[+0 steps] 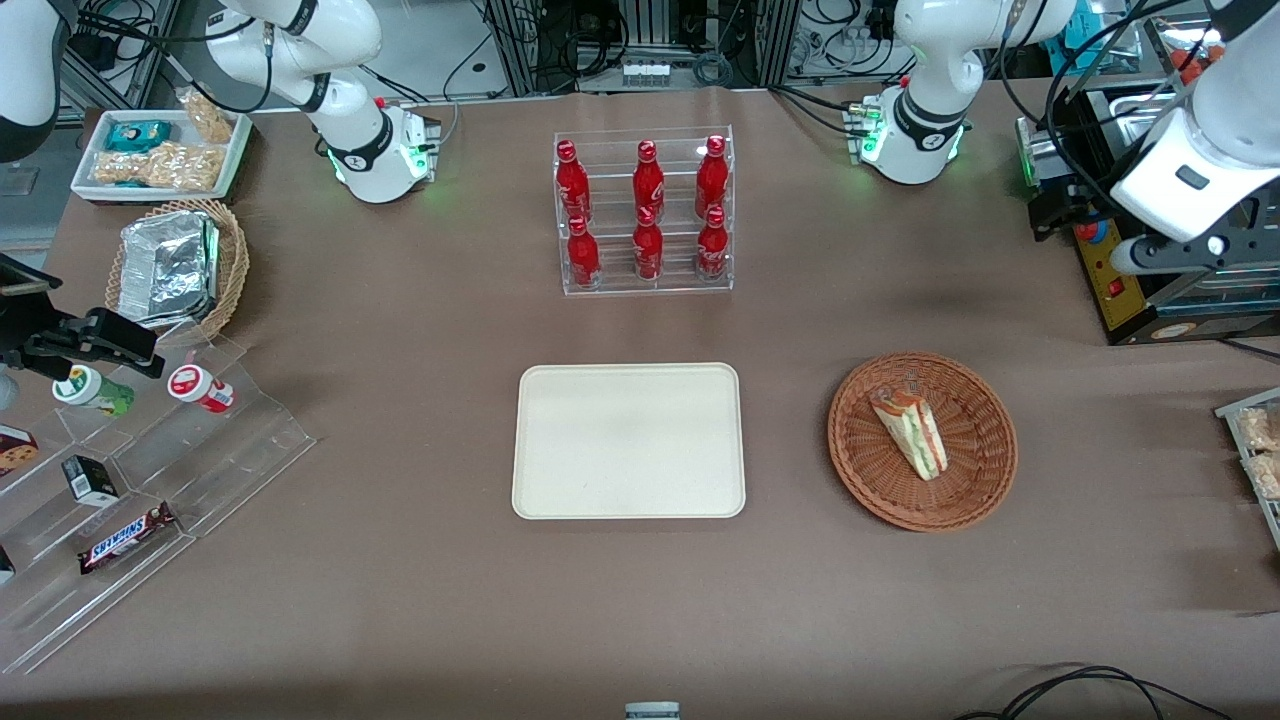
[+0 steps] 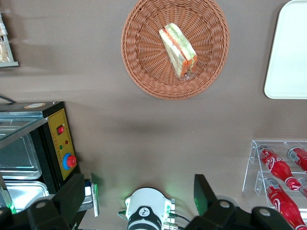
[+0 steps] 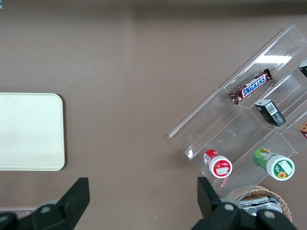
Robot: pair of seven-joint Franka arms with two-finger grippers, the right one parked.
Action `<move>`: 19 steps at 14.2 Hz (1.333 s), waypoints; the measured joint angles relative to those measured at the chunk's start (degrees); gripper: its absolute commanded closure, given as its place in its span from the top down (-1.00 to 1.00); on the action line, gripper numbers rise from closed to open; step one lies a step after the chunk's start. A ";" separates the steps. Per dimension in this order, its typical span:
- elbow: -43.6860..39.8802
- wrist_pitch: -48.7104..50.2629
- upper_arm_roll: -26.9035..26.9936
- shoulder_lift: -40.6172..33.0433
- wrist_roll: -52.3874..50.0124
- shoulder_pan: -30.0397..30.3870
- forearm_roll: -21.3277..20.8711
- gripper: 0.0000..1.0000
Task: Place sandwich from basket to tray
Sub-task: 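Move the left gripper over the wicker basket above the wrapped sandwich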
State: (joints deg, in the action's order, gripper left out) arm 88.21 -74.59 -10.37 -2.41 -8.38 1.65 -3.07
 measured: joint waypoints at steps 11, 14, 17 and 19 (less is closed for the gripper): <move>1.57 0.02 0.24 4.15 -0.07 0.00 0.23 1.00; 2.05 -3.17 0.23 10.52 -3.14 0.00 0.43 1.00; 2.46 -10.38 0.22 16.59 -11.08 -0.01 0.51 1.00; 3.50 -16.61 0.21 19.47 -17.29 -0.01 0.51 1.00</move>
State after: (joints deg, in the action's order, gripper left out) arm 91.71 -91.20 -10.16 17.07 -25.66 1.64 -2.57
